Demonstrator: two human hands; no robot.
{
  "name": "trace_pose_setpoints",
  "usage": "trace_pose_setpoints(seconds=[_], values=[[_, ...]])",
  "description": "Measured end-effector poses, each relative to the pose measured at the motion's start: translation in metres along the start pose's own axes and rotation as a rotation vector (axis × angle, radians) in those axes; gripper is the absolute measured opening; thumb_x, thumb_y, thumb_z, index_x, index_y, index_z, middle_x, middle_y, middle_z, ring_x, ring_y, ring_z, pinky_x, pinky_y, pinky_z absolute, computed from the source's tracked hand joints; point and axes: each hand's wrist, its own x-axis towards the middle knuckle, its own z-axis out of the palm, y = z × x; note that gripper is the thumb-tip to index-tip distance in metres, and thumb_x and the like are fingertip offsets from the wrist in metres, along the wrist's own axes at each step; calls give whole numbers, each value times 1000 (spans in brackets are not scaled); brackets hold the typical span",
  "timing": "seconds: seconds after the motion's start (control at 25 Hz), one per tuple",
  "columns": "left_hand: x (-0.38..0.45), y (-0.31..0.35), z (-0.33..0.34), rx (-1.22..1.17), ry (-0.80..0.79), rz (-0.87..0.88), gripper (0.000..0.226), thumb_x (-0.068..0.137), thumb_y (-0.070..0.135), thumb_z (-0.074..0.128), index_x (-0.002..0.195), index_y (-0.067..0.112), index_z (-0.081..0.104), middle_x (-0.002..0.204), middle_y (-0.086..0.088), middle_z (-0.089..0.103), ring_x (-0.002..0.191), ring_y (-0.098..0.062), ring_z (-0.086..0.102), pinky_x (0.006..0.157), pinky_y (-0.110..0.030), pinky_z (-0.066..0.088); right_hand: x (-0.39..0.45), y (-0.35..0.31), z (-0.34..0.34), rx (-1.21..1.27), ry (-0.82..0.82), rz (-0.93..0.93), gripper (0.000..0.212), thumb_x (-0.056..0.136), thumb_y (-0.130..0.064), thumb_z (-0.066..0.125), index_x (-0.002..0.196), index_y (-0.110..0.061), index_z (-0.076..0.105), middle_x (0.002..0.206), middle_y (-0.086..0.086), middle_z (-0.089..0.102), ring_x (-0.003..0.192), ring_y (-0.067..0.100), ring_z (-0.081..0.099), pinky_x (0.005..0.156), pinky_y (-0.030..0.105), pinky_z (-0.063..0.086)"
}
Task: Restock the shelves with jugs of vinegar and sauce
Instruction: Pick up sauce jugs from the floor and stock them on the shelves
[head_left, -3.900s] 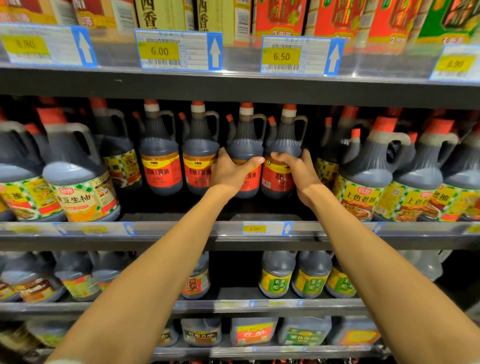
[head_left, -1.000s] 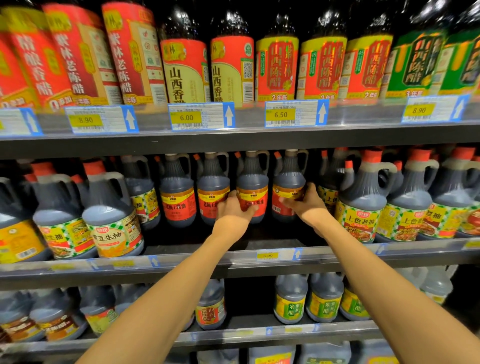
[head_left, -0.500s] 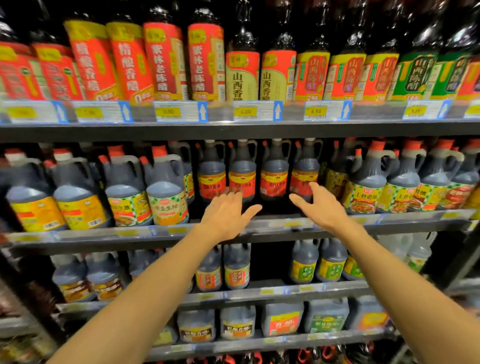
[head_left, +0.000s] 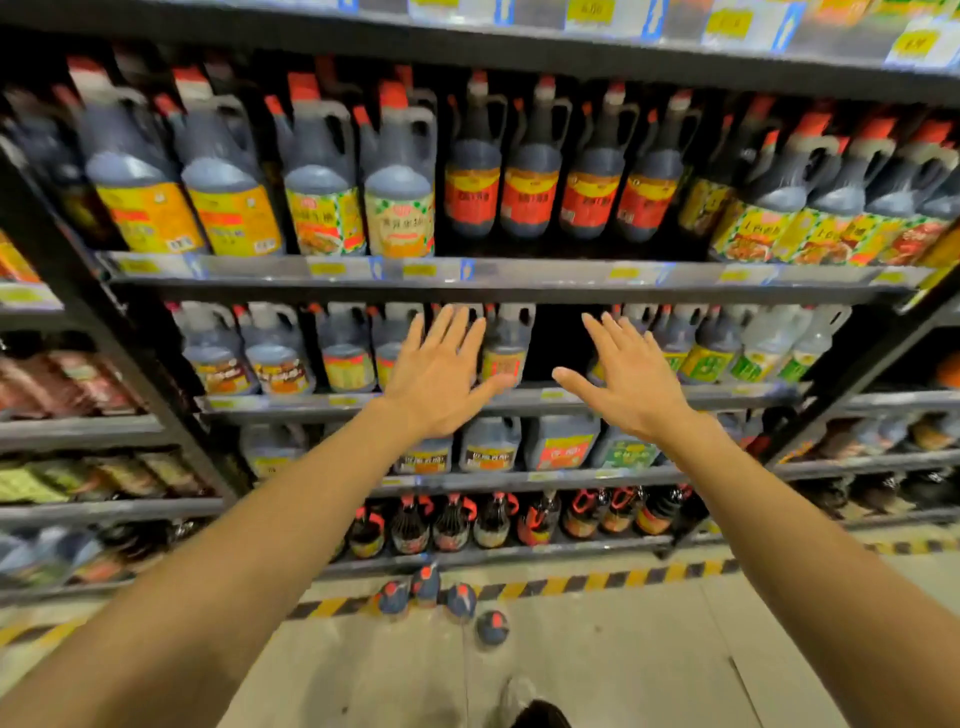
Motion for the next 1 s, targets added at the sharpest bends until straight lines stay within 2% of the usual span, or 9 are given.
trace_pose_setpoints(seconds=[0.12,0.32,0.52,0.6,0.68,0.8,0.84,0.92,1.0], values=[[-32,-2,27,17,-12,-47,94,95,77,6,165,14,5,173,-9,2,160,-26,-1,128,-51,0,-17,-9,37,14,-34,-42,107,79,-86,13,166,-23,7,174,7,4,161,27,1,129,51,3],[-68,-4,89,-22,-155,-121,104,85,80,-7,165,14,3,173,-6,-1,160,-24,-4,129,-49,1,-33,-7,110,21,-154,-63,104,82,-82,15,166,-21,6,174,8,3,161,26,-1,129,49,1],[-86,-2,201,-48,-221,-85,100,88,76,4,164,11,10,172,-10,9,160,-25,5,129,-48,4,-55,25,212,89,-221,-45,103,83,-83,18,166,-21,10,174,8,7,161,25,1,129,49,2],[-93,3,260,-53,-222,-83,98,90,74,8,163,8,18,171,-12,17,159,-26,11,128,-49,8,-63,41,265,96,-238,-33,98,88,-79,27,166,-21,13,173,7,10,161,25,4,129,47,3],[-102,6,322,-35,-273,-71,102,88,76,1,163,8,18,171,-11,18,159,-26,12,128,-50,11,-71,57,321,93,-248,-23,92,93,-75,36,165,-22,15,173,5,12,160,25,5,129,46,4],[-109,8,429,-45,-304,-8,110,85,79,-15,163,8,19,170,-12,17,158,-28,15,128,-50,15,-76,79,420,106,-263,-16,94,91,-78,31,165,-23,15,173,4,12,160,24,6,130,46,4],[-111,9,466,-72,-278,20,110,88,78,-12,161,5,25,168,-15,24,156,-31,22,127,-52,19,-78,87,456,110,-262,-14,97,88,-80,27,165,-22,16,173,4,13,160,24,6,130,45,5],[-113,11,542,-127,-214,67,100,96,75,7,155,0,37,161,-20,37,150,-36,36,123,-56,25,-81,102,532,127,-255,-6,102,84,-83,24,165,-21,16,173,4,13,160,22,7,130,43,4],[-111,10,627,-117,-158,103,94,96,72,21,157,2,35,162,-17,37,150,-34,36,124,-56,22,-86,118,617,130,-261,-11,103,83,-83,24,165,-22,14,173,3,12,160,20,8,128,38,1]])
